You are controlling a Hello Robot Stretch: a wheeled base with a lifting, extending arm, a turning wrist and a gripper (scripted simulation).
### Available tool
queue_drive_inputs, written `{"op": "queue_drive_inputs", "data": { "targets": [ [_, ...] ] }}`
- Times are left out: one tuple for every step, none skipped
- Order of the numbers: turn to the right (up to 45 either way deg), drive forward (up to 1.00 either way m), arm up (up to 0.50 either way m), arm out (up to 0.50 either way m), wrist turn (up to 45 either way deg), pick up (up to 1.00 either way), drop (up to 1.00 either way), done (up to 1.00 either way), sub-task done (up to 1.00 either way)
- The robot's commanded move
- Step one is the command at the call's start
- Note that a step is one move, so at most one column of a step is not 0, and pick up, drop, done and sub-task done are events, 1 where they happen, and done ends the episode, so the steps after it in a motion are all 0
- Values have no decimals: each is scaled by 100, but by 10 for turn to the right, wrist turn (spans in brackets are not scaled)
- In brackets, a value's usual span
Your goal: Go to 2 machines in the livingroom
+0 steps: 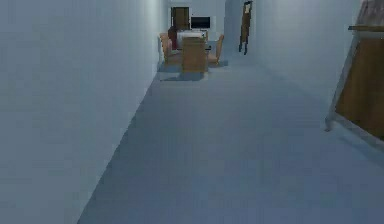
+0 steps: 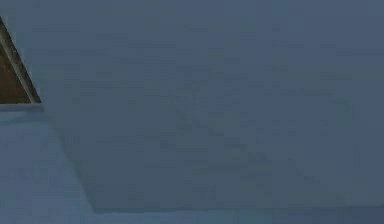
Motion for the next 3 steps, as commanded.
{"op": "queue_drive_inputs", "data": {
  "targets": [
    [0,95,0,0,0,0,0,0,0],
    [120,0,0,0,0,0,0,0,0],
    [0,100,0,0,0,0,0,0,0]
  ]
}}
